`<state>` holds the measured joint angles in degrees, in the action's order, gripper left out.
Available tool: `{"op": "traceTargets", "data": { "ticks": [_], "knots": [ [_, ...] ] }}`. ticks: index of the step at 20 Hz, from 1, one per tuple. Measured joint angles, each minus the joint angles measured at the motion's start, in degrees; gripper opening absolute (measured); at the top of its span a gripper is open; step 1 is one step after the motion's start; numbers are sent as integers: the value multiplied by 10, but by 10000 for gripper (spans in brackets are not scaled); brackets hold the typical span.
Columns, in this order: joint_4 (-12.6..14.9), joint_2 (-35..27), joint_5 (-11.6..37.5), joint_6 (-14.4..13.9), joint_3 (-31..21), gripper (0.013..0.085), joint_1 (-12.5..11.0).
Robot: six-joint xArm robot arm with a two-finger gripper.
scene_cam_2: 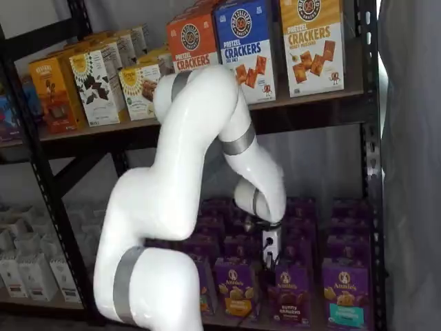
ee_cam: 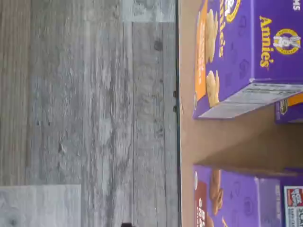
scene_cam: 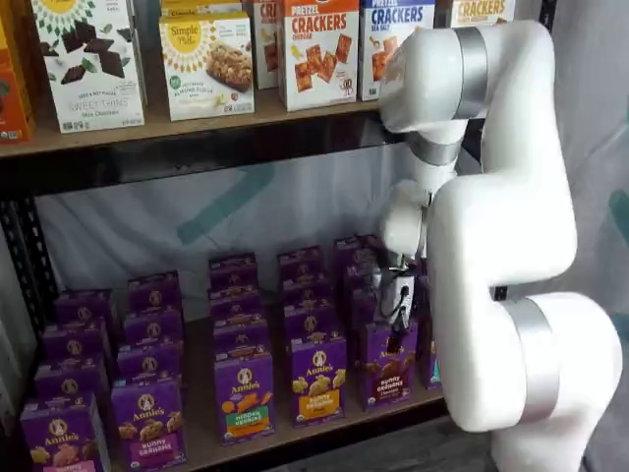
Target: Pick up the purple box with a brown patch in the center, on the bottom shelf, the fifth box from the left
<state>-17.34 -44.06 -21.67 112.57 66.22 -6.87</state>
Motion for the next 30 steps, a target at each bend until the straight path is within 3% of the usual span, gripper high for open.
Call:
{"op": "traceTargets", "data": {
  "ticks": [2,5,8,11,13,19,23,30],
  "knots": [
    [8,-3,-22,-10,9,850,1],
    [-8,-7,-22,-3,13,850,9],
    [-53,-11,-14,33,15,850,15],
    [-126,-14,-9,95,22,850,18],
    [-155,-17,-4,120,26,850,20],
    [-183,-33,14,143,48,850,21],
    [-165,-50,17,131,69,850,17],
    [-15,-91,-6,6,113,850,4]
  ]
}}
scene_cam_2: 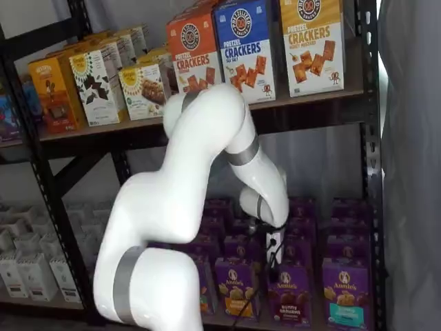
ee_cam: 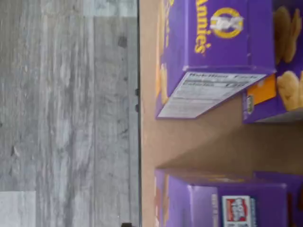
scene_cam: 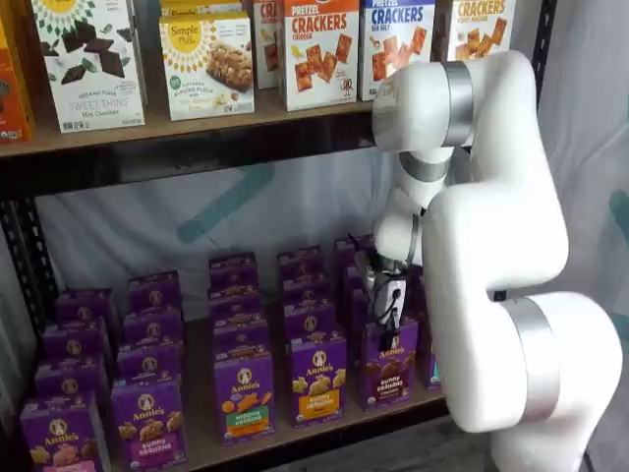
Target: Pick up the purple box with a brown patch in the center, on the bottom shelf, the fifth box from the left
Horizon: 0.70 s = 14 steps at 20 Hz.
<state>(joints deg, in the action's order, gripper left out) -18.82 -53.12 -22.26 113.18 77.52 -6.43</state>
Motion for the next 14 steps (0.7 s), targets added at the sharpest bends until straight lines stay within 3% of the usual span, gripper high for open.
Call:
{"op": "traceTargets", "data": {
  "ticks": [7,14],
  "knots": [
    [84,-34,-21,-76,36,850,0],
    [99,-51,5,-85,40,850,-3]
  ]
}}
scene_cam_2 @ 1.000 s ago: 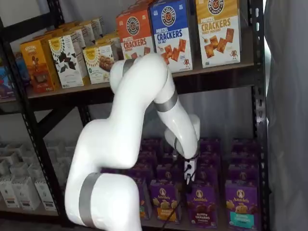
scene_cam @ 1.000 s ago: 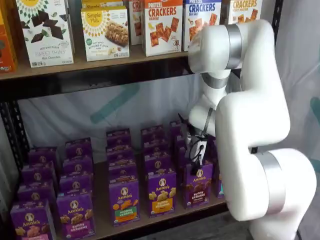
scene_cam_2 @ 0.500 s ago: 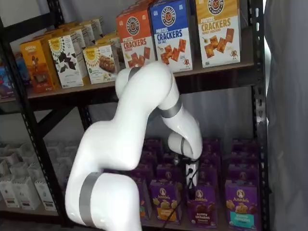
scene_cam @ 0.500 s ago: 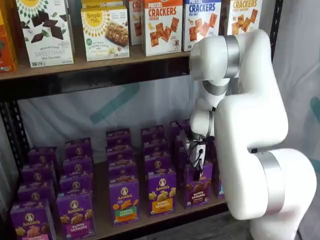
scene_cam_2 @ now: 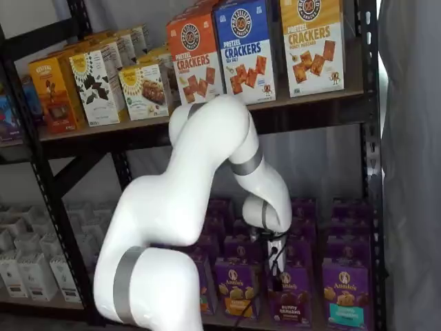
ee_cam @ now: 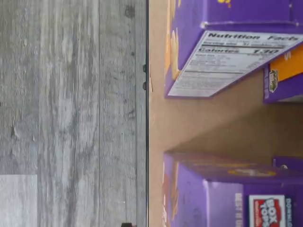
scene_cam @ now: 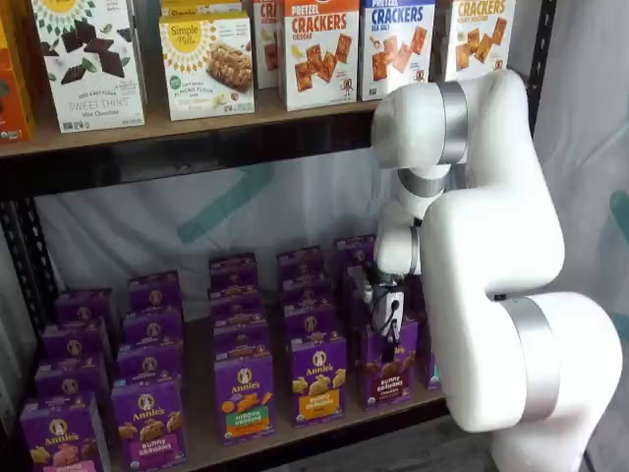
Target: Pick up the purple box with a brown patch in the center, on the bottom shelf, the fifth box from the left
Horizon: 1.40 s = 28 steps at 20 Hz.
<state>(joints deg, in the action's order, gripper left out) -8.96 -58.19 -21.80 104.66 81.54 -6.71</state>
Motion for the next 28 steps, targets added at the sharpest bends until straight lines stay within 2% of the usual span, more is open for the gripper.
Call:
{"op": "traceTargets", "data": {
  "ticks": [2,4,5,7,8,11,16,21,24,25,26,27,28],
  "knots": [
    [-9,-1,0,8,0,850,0],
    [-23,0,0,20,0,770,1],
    [-26,0,1,22,-1,770,2],
    [-24,1,2,20,-2,690,3],
    [-24,2,4,19,-3,690,3],
    [-25,3,8,20,-5,610,4],
    [-19,6,18,14,-11,610,3],
    [-30,9,21,24,-16,610,4],
    [-38,11,25,31,-21,530,5],
    [-39,12,25,32,-22,530,6],
    [-41,12,26,33,-23,490,6],
    [-41,13,26,33,-24,490,6],
    [-42,14,27,34,-25,450,6]
  ]
}}
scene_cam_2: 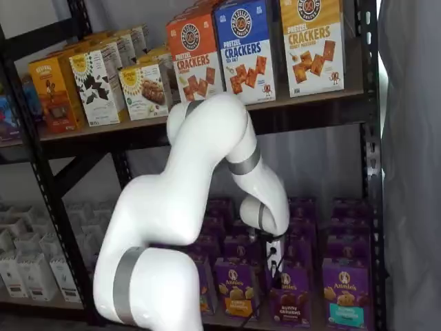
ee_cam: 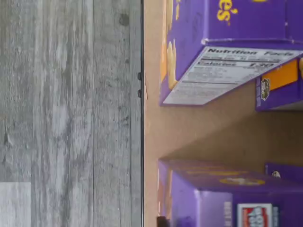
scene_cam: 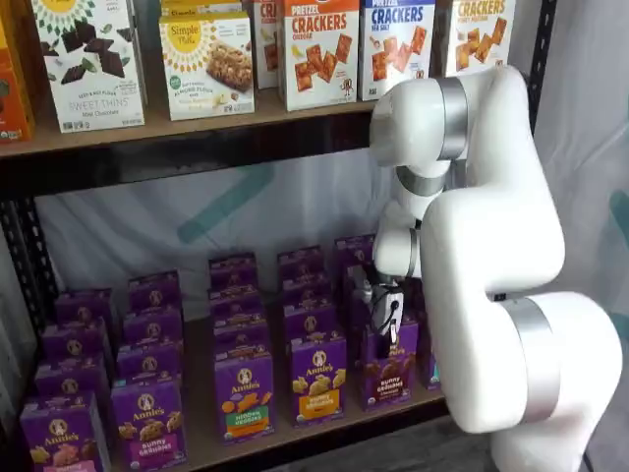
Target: Pick up the purple box with a brown patch in the center, on the bottom shelf, the fifth box from the left
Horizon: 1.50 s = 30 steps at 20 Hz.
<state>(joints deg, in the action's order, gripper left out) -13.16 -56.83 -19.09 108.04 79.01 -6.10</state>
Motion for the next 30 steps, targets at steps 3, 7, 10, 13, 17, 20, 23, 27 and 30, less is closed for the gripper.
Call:
{"op": "traceTargets", "data": {
  "ticks": [3,7,10,13,17,20,23,27,30],
  "knots": [
    [-4,1,9,3,-5,450,1],
    [-7,3,12,7,-11,410,1],
    [-10,5,11,9,-14,370,1],
    [-2,8,20,3,-21,330,0],
    [1,16,19,-1,-32,330,1],
    [17,27,14,-17,-46,330,2],
    [15,43,2,-16,-64,330,4],
    [20,73,18,-26,-107,330,10],
    [26,112,-2,-36,-145,330,14]
  ]
}}
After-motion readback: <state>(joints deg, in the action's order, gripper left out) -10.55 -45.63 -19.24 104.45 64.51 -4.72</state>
